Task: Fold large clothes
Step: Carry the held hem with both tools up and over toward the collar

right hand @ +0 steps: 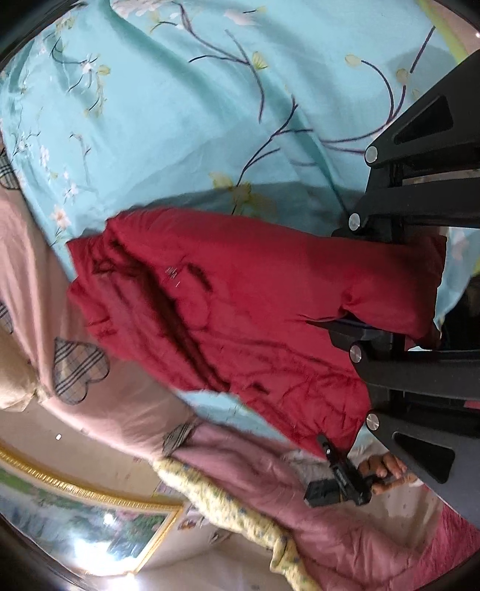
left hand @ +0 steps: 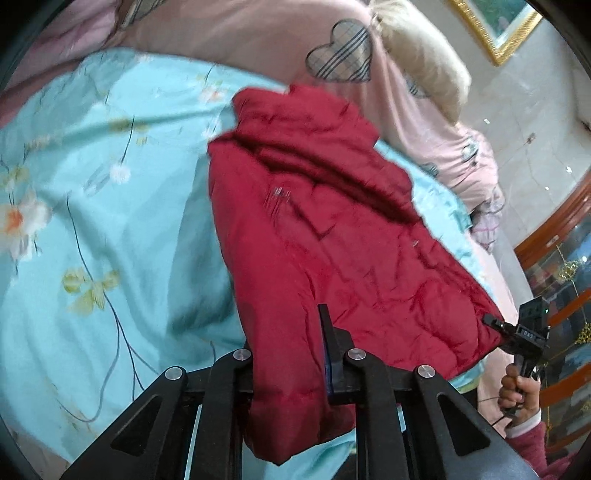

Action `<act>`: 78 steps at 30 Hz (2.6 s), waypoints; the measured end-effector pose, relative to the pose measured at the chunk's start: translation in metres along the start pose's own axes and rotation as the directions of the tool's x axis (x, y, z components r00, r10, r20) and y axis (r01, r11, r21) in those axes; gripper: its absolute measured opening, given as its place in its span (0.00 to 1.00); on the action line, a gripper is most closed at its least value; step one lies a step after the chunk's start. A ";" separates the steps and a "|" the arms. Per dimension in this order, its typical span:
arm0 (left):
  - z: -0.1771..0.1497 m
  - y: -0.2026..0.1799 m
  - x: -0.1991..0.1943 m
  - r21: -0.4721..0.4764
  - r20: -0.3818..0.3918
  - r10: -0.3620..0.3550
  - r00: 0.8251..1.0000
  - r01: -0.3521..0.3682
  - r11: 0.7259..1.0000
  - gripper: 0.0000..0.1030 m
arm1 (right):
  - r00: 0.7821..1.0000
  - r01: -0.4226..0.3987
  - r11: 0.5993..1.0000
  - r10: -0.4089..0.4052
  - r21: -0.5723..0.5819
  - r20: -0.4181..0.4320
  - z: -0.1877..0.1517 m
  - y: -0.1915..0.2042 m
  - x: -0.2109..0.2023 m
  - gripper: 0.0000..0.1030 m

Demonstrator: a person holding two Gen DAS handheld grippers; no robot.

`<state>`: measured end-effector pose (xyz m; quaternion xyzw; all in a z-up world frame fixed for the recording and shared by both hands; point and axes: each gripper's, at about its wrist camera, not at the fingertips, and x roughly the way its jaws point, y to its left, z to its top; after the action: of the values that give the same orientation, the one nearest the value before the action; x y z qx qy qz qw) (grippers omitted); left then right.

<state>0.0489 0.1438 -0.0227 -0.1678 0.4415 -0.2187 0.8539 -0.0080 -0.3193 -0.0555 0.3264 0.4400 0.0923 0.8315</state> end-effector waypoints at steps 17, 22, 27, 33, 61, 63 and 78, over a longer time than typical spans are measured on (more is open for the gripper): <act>0.053 -0.007 -0.032 0.023 0.203 -0.036 0.978 0.032 0.999 0.15 | 0.962 -0.194 0.980 0.197 -0.035 0.190 0.075 0.019 -0.019 0.21; 0.069 -0.004 -0.017 -0.017 0.220 -0.017 0.975 0.021 1.000 0.15 | 0.957 -0.177 0.983 0.183 -0.048 0.227 0.099 0.023 -0.017 0.21; 0.084 -0.006 -0.002 -0.041 0.226 0.002 0.974 0.008 0.999 0.15 | 0.958 -0.149 0.987 0.159 -0.059 0.239 0.116 0.028 -0.008 0.21; 0.107 -0.009 0.016 -0.066 0.217 0.021 0.976 -0.006 0.998 0.16 | 0.958 -0.139 0.989 0.145 -0.042 0.249 0.134 0.026 0.004 0.22; 0.266 -0.003 0.196 -0.161 0.126 0.282 0.951 -0.261 0.952 0.17 | 0.940 0.076 0.996 -0.088 0.049 0.330 0.269 0.013 0.117 0.26; 0.274 -0.003 0.209 -0.160 0.120 0.298 0.947 -0.277 0.947 0.17 | 0.941 0.093 0.994 -0.107 0.059 0.321 0.277 0.009 0.127 0.26; 0.329 0.027 0.302 -0.219 0.046 0.382 0.923 -0.363 0.906 0.21 | 0.935 0.175 0.978 -0.201 0.115 0.291 0.320 -0.023 0.192 0.27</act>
<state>0.4826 0.0399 -0.0586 -0.1773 0.4478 0.0030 0.8764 0.3565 -0.4000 -0.0704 0.3290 0.3411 -0.0577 0.8787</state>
